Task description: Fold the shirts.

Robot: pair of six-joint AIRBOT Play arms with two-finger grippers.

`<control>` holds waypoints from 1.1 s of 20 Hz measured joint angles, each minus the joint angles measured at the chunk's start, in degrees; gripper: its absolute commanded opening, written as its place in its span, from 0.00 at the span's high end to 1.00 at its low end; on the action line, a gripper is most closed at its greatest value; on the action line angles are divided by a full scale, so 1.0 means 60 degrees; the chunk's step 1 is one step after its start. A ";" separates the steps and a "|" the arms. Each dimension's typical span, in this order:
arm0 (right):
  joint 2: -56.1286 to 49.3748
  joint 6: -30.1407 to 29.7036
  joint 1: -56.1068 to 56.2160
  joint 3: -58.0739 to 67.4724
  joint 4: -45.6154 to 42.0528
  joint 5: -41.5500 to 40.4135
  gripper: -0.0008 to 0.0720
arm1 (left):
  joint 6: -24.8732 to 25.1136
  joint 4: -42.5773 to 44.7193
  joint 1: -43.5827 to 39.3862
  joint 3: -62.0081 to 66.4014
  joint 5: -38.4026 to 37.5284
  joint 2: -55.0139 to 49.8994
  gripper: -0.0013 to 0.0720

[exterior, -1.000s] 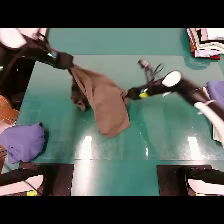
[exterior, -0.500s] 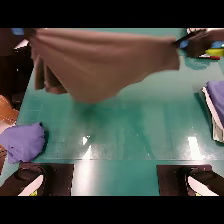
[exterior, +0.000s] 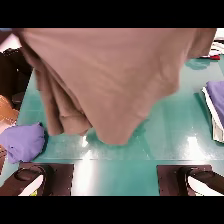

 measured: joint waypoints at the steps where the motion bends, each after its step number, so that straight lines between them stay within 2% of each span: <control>1: -0.0444 0.0084 0.0000 0.0022 -0.0036 0.0222 0.97 | -0.0004 0.0029 0.0000 -0.0503 -0.0193 -0.0262 0.95; 4: -0.1705 0.0193 0.0000 -0.0586 -0.0076 0.0787 0.97 | 0.0025 0.0000 0.0000 -0.2350 -0.0627 -0.1089 0.95; 7: -0.2860 0.0215 0.0022 -0.1643 -0.0066 0.1009 0.97 | 0.0390 -0.0087 0.0000 -0.4484 -0.0459 -0.1923 0.95; 13: -0.4113 0.0237 0.0029 -0.3220 -0.0080 0.0714 0.97 | 0.1545 -0.0863 0.0000 -0.6827 0.1690 -0.3151 0.94; 15: -0.4229 0.0237 0.0025 -0.3468 -0.0113 0.0619 0.97 | 0.1854 -0.1359 0.0000 -0.7034 0.2284 -0.3344 0.32; 18: -0.4302 0.0240 0.0025 -0.3628 -0.0106 0.0554 0.97 | 0.2076 -0.1894 0.0007 -0.6961 0.2543 -0.3464 0.30; 22: -0.4328 0.0240 0.0025 -0.3701 -0.0076 0.0543 0.97 | 0.2200 -0.2047 0.0372 -0.5752 0.2142 -0.3512 0.30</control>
